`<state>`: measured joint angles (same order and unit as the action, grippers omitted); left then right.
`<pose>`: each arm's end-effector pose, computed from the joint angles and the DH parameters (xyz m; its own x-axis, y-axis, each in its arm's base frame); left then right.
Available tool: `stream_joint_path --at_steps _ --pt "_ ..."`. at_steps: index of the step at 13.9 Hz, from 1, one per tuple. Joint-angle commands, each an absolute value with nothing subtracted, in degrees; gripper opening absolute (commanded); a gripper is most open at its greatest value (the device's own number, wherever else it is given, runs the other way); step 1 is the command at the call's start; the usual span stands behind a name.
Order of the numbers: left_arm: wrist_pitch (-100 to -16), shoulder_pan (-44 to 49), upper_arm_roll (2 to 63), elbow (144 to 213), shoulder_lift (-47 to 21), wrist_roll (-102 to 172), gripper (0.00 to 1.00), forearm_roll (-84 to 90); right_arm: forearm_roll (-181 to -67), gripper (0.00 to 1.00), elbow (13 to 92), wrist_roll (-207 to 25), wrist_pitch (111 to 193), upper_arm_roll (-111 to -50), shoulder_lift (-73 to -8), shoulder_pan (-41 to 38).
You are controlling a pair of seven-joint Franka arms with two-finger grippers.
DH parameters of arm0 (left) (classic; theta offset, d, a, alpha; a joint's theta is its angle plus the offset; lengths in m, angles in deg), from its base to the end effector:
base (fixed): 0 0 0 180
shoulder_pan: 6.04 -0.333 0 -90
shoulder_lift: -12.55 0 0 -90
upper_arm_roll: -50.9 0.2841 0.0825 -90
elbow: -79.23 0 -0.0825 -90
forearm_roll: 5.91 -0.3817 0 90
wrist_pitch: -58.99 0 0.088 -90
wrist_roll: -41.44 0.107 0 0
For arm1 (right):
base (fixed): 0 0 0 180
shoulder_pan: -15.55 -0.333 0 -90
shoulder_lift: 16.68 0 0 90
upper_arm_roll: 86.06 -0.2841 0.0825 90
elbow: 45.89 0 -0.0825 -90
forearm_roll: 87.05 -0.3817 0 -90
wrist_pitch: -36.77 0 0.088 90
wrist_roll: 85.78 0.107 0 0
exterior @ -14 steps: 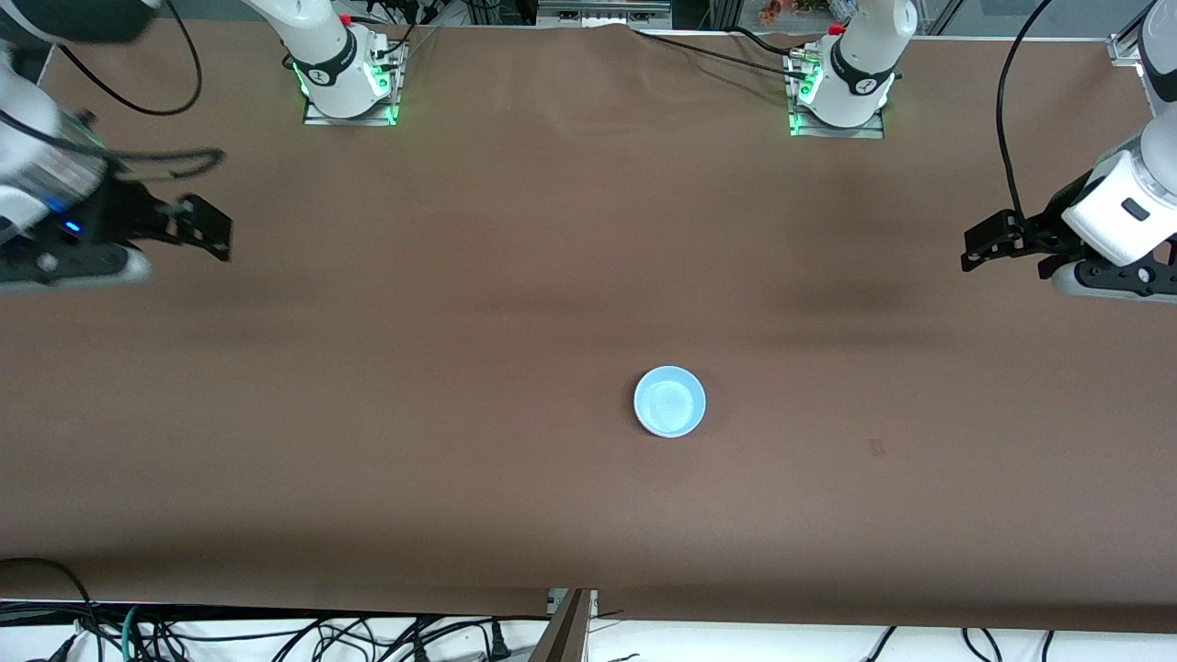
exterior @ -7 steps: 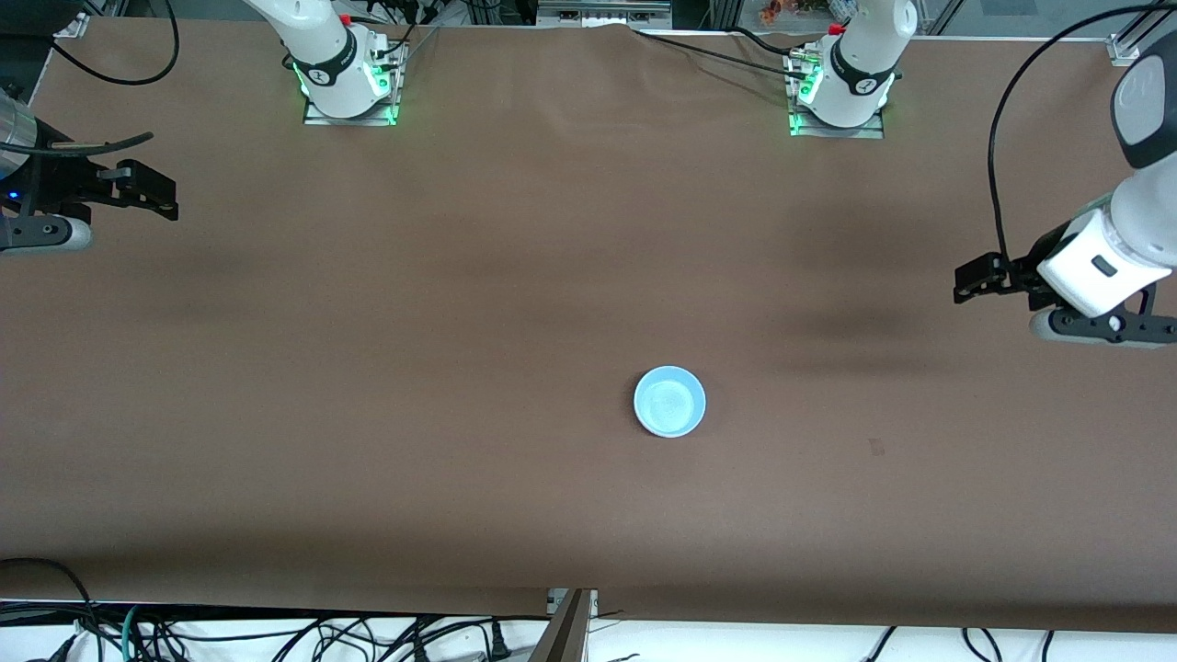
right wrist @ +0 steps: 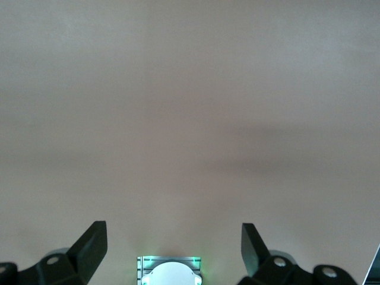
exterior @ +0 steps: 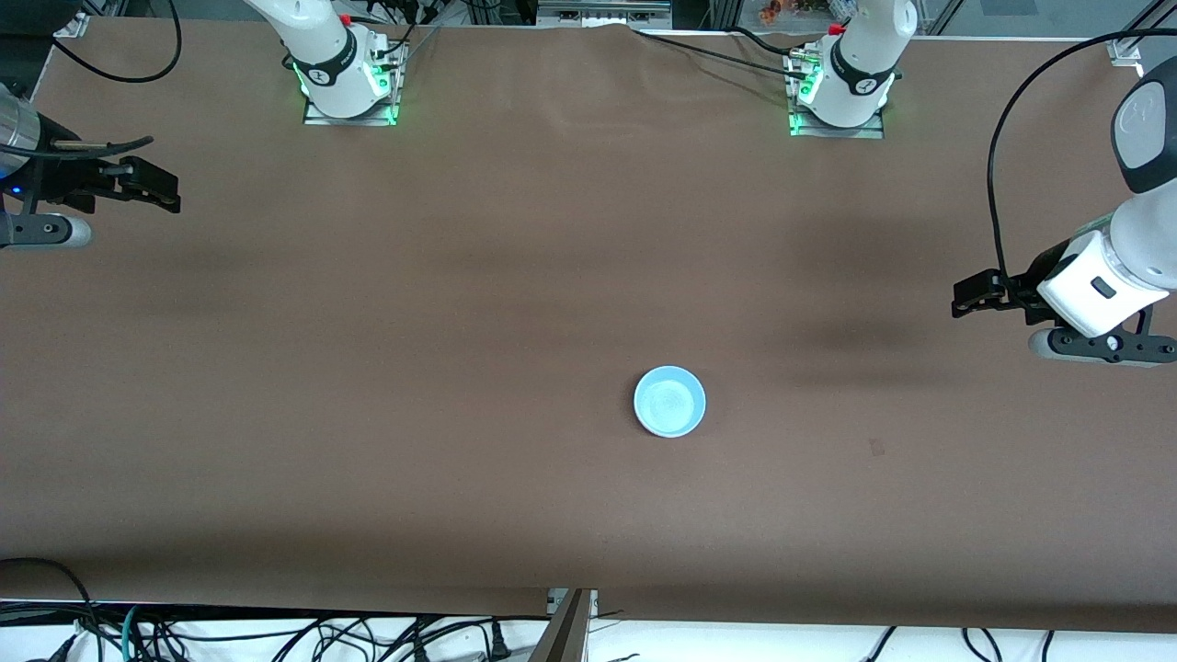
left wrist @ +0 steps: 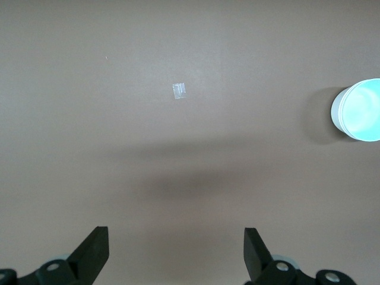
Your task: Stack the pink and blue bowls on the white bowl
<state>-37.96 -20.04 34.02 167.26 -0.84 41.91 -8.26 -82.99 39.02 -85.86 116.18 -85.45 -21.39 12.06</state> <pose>0.6145 -0.0119 0.4875 0.9959 -0.0603 -0.0676 -0.0586 -0.9979 0.0276 0.5541 0.0195 0.5738 0.9835 0.0377 -0.1769 0.0511 -0.9961 0.0714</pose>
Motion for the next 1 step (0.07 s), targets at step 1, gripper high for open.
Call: stream_joint_path --at_steps 1 --pt "-37.95 -19.92 33.76 165.63 -1.86 41.80 1.00 -9.60 -83.80 1.00 39.98 -85.52 115.78 -85.62 -20.28 12.82"
